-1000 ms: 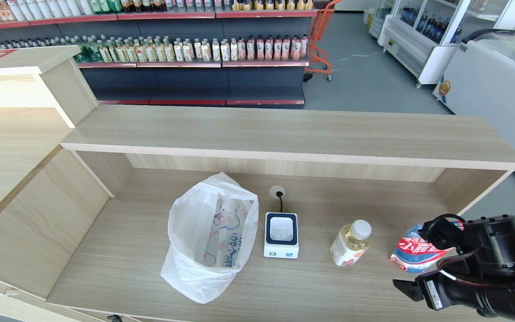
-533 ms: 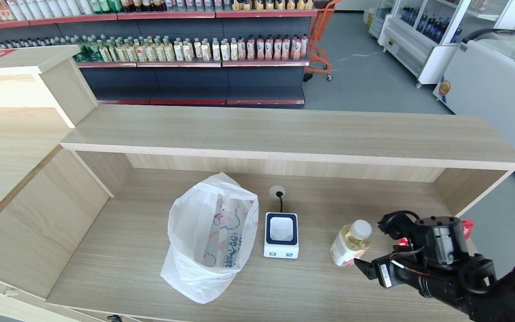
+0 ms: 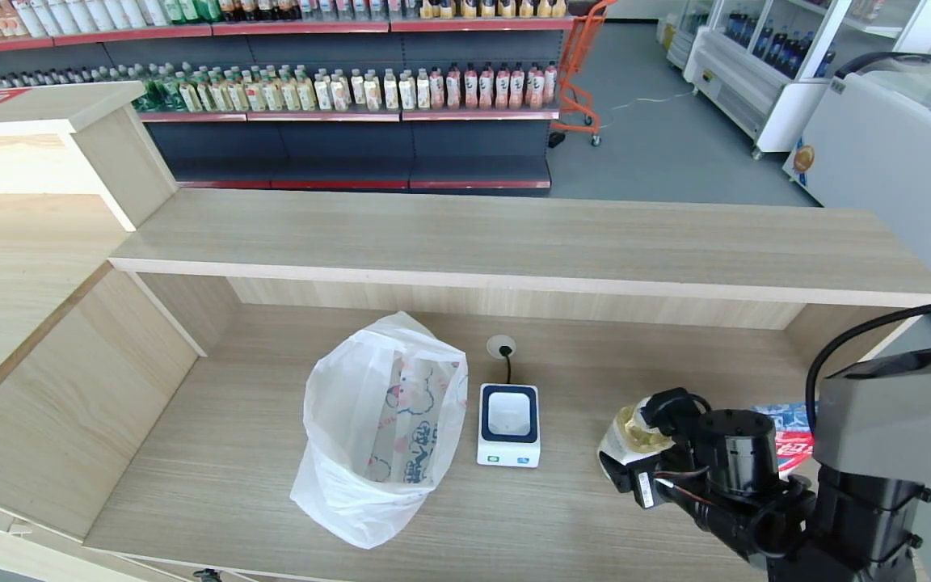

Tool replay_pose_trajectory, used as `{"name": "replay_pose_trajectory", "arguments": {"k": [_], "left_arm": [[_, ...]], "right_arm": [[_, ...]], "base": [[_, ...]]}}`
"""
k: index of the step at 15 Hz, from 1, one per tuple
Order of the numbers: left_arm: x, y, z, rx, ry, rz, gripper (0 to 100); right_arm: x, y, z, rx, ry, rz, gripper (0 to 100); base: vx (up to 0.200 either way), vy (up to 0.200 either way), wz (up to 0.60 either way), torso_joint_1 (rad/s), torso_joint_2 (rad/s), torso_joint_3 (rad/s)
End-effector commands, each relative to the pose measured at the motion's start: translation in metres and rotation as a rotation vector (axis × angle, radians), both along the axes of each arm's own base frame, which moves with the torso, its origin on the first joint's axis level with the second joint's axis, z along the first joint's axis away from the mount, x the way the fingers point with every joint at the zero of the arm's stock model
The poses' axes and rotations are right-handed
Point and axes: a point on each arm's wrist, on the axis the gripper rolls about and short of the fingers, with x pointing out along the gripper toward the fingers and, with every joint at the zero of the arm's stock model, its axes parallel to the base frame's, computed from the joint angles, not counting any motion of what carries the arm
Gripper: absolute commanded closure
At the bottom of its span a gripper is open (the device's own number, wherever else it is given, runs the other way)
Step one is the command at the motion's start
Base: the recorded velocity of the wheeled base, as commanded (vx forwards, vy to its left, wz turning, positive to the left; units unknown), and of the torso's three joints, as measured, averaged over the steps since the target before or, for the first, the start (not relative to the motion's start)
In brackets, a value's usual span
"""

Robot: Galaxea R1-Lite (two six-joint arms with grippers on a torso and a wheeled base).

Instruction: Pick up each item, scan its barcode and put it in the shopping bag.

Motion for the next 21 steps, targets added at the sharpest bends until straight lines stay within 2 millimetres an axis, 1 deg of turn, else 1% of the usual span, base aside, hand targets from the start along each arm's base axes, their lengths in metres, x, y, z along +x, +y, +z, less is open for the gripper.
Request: {"name": "replay_pose_trajectory", "arguments": {"k": [1,5,8,10,11,14,15,18,21], "left_arm": [[0.000,0.000,0.000,0.000,0.001,0.001,0],[0.000,0.000,0.000,0.000,0.001,0.001,0],[0.000,0.000,0.000,0.000,0.000,0.001,0],[0.000,0.000,0.000,0.000,0.000,0.001,0],[0.000,0.000,0.000,0.000,0.000,0.001,0],[0.000,0.000,0.000,0.000,0.001,0.001,0],[0.000,0.000,0.000,0.000,0.001,0.001,0],[0.000,0.000,0.000,0.000,0.000,0.001,0],[0.000,0.000,0.000,0.000,0.001,0.001,0]], "right_arm": [[0.006,0.005,-0.019,-0.029,0.008,0.015,0],[0.017,0.011,-0.021,-0.043,-0.037,0.031,0],[0.036,0.020,-0.028,-0.043,-0.089,0.041,0],[0.047,0.027,-0.028,-0.042,-0.131,0.053,0],[0.050,0.030,-0.028,-0.036,-0.144,0.058,0],[0.051,0.032,-0.031,-0.035,-0.138,0.064,0],[0.052,0.032,-0.031,-0.035,-0.138,0.064,100],[0.055,0.033,-0.026,-0.024,-0.158,0.062,100],[0.055,0.033,-0.025,-0.017,-0.162,0.059,100]], "base": [[0.000,0.000,0.00,0.000,0.00,0.000],[0.000,0.000,0.00,0.000,0.00,0.000],[0.000,0.000,0.00,0.000,0.00,0.000],[0.000,0.000,0.00,0.000,0.00,0.000],[0.000,0.000,0.00,0.000,0.00,0.000],[0.000,0.000,0.00,0.000,0.00,0.000],[0.000,0.000,0.00,0.000,0.00,0.000],[0.000,0.000,0.00,0.000,0.00,0.000],[0.000,0.000,0.00,0.000,0.00,0.000]]}}
